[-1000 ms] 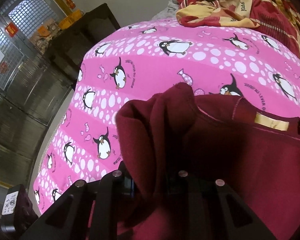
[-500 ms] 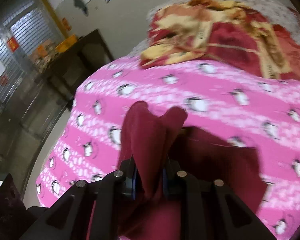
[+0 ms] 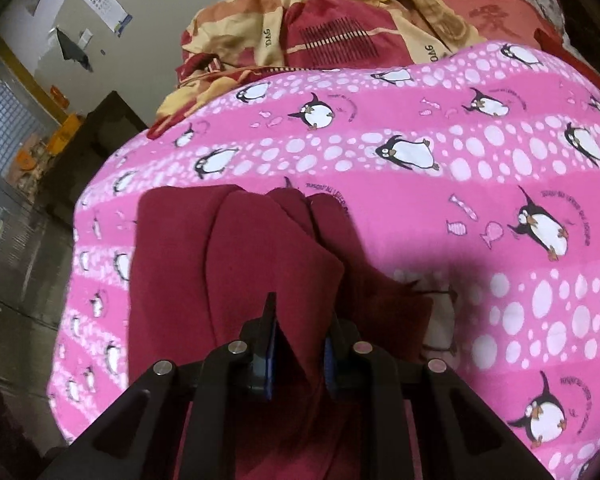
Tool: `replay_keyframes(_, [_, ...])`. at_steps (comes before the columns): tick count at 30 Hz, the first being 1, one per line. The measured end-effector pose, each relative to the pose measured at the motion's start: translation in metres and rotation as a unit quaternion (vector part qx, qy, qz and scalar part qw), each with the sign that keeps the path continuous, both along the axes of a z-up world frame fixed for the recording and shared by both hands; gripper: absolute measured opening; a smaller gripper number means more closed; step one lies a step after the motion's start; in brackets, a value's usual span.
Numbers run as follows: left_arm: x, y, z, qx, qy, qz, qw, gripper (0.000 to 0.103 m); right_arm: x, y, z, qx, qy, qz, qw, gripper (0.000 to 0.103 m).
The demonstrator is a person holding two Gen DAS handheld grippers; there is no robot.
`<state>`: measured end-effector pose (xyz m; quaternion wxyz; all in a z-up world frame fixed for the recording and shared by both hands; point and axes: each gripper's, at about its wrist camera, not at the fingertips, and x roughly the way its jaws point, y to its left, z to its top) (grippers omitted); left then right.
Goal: Fold small clothes
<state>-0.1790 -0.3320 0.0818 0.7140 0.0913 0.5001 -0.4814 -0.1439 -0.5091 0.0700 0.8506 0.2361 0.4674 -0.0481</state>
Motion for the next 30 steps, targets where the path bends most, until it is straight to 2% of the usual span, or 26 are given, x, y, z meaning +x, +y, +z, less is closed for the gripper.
replay_keyframes(1, [-0.004,0.005,0.004,-0.003,0.006,-0.006,1.0000,0.060,0.000,0.000,0.000,-0.007,-0.001,-0.001,1.000,0.025])
replay_keyframes(2, [-0.007,0.013,0.009,-0.005,0.003,-0.013,0.9999,0.065,-0.003,-0.001,0.002,-0.016,0.000,-0.005,1.000,0.032])
replay_keyframes(4, [-0.013,0.033,0.025,-0.012,-0.027,-0.029,0.9991,0.066,-0.012,-0.001,0.011,-0.030,0.002,-0.015,0.999,0.035])
replay_keyframes(6, [-0.013,0.051,0.035,-0.008,-0.062,-0.025,0.9977,0.069,-0.029,0.002,0.029,-0.033,-0.011,-0.014,0.999,0.035])
replay_keyframes(9, [0.003,0.077,0.042,0.010,-0.119,0.015,0.9927,0.070,-0.055,0.017,0.052,0.001,-0.045,0.011,0.999,0.036])
replay_keyframes(11, [0.020,0.085,0.036,0.032,-0.133,0.045,0.9896,0.070,-0.063,0.036,0.062,0.017,-0.064,0.035,0.997,0.036])
replay_keyframes(13, [0.033,0.087,0.029,0.043,-0.128,0.069,0.9884,0.070,-0.066,0.057,0.062,0.023,-0.069,0.068,0.995,0.036])
replay_keyframes(15, [0.039,0.085,0.018,0.051,-0.117,0.079,0.9887,0.070,-0.068,0.078,0.054,-0.006,-0.053,0.093,0.994,0.035])
replay_keyframes(17, [0.037,0.081,0.002,0.066,-0.111,0.076,0.9887,0.070,-0.073,0.084,0.038,-0.043,-0.019,0.086,0.995,0.035])
replay_keyframes(19, [0.034,0.080,-0.015,0.084,-0.106,0.073,0.9881,0.070,-0.087,0.073,0.018,-0.038,0.007,0.054,0.998,0.029])
replay_keyframes(22, [0.029,0.083,-0.033,0.094,-0.083,0.072,0.9895,0.070,-0.106,0.058,-0.003,-0.008,0.015,0.030,0.999,0.027])
replay_keyframes(24, [0.031,0.084,-0.032,0.092,-0.082,0.078,0.9893,0.070,-0.110,0.053,0.003,0.008,0.006,0.026,1.000,0.027])
replay_keyframes(28, [0.032,0.089,-0.008,0.066,-0.102,0.092,0.9883,0.070,-0.118,0.035,0.033,0.027,-0.029,0.002,0.999,0.032])
replay_keyframes(30, [0.035,0.088,0.001,0.057,-0.112,0.099,0.9871,0.071,-0.109,0.026,0.043,0.016,-0.044,-0.021,0.999,0.043])
